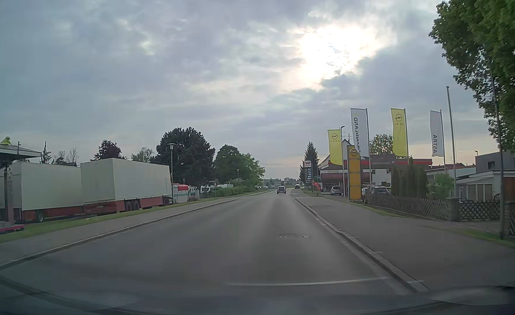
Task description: Follow the waypoints while adhering to traffic rules and regulations
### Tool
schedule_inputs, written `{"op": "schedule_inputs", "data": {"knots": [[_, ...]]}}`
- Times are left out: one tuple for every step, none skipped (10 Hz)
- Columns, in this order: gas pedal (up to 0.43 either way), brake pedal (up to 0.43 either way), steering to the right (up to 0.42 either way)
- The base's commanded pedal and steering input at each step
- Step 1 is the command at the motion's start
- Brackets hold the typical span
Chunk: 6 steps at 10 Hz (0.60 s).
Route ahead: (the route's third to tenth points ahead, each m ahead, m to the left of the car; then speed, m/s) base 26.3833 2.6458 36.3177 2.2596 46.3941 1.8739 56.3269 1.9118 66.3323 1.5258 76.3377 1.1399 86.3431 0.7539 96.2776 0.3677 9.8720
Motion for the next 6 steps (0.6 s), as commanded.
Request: {"op": "schedule_inputs", "data": {"knots": [[0.15,0.0,0.001],[0.138,0.0,0.001],[0.138,0.0,0.001],[0.138,0.0,0.001],[0.138,0.0,0.001],[0.138,0.0,0.001]]}}
